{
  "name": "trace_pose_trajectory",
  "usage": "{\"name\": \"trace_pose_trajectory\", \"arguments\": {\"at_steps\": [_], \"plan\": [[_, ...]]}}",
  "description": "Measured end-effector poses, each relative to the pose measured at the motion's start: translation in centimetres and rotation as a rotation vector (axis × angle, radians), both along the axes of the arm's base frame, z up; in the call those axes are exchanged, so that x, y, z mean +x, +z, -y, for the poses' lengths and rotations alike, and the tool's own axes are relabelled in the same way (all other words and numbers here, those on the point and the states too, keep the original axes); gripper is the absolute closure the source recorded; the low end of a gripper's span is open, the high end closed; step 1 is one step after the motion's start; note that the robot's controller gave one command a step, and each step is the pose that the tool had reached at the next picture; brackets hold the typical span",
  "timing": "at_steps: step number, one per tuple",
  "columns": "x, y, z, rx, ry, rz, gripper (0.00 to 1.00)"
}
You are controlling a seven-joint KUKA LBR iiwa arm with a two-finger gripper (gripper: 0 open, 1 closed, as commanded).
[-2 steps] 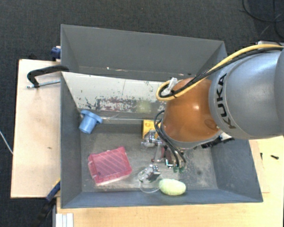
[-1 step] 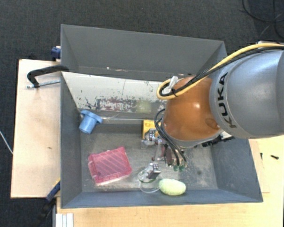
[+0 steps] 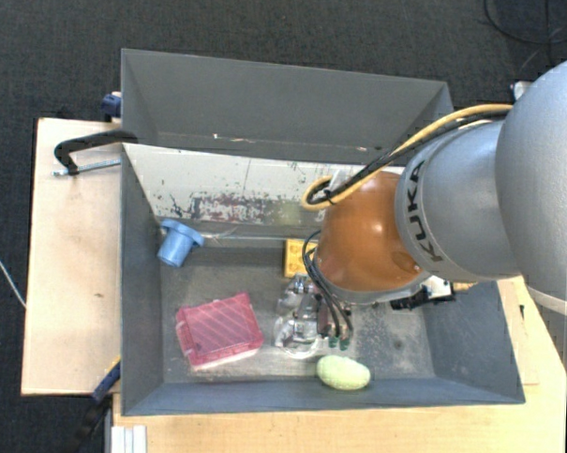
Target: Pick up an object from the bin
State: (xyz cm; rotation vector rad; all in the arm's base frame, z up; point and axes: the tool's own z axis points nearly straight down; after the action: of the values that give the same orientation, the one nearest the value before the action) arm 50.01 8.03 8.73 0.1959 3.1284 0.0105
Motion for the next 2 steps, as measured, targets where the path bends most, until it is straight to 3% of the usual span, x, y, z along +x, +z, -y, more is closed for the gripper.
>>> {"name": "trace_pose_trajectory", "arguments": {"at_steps": [1,2], "plan": [[0.0,0.0,0.1,-0.001,-0.001,0.001,1.0],[1.1,2.2,3.0,-0.004,0.052,-0.007,1.0]]}}
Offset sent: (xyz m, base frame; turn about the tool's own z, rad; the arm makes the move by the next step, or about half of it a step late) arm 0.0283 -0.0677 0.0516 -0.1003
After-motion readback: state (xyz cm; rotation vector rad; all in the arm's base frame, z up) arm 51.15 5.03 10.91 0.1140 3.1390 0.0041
